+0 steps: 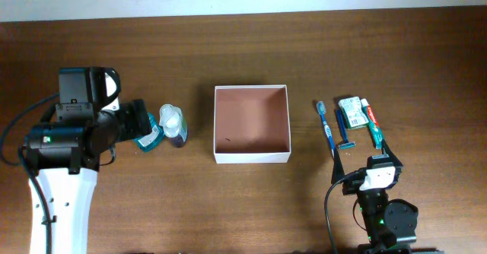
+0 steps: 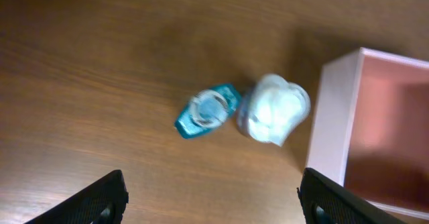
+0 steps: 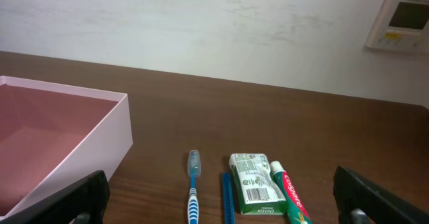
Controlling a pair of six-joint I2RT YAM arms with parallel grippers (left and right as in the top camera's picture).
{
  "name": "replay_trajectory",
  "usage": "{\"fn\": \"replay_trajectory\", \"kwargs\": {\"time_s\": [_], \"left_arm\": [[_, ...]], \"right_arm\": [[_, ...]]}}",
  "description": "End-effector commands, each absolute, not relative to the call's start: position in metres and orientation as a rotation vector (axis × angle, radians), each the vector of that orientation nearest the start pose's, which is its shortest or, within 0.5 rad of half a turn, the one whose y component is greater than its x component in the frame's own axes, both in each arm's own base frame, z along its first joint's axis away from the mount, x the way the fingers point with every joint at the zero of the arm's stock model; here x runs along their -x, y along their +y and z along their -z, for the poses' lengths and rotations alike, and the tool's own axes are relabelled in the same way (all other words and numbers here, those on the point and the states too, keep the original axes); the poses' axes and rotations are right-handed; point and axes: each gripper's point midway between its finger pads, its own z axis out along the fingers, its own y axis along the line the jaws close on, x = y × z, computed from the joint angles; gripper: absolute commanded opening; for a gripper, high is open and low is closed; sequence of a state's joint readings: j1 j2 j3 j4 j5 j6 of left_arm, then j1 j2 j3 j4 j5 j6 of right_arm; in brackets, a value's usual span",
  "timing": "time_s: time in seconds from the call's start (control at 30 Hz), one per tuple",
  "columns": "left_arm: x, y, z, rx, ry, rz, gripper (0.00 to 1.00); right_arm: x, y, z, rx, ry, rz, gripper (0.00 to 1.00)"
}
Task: Pack container
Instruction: 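Reach the left gripper to the teal mouthwash bottle and grasp it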
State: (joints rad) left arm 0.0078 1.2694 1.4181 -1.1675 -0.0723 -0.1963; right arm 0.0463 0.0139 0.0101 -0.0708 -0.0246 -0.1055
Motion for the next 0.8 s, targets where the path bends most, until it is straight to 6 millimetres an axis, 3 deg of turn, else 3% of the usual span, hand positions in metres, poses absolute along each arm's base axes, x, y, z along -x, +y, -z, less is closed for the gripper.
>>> {"fn": "replay_trajectory", "kwargs": {"time_s": [0.0, 0.27, 0.77], "left_arm": [[-0.312, 0.031, -0.258, 0.405, 2.525, -0.114, 0.83], [-0.329, 0.031, -0.236, 0.498, 2.566, -0.101, 0.83], [-0.353, 0.023, -0.187, 0.493, 2.701, -0.063, 0.82]], "right_arm": [[-0.246, 0.015, -0.157, 0.140, 1.638, 0.025, 0.98], [-0.246, 0.015, -0.157, 0.140, 1.638, 0.025, 0.98], [-0.246, 0.015, -0.157, 0.140, 1.638, 0.025, 0.98]]}}
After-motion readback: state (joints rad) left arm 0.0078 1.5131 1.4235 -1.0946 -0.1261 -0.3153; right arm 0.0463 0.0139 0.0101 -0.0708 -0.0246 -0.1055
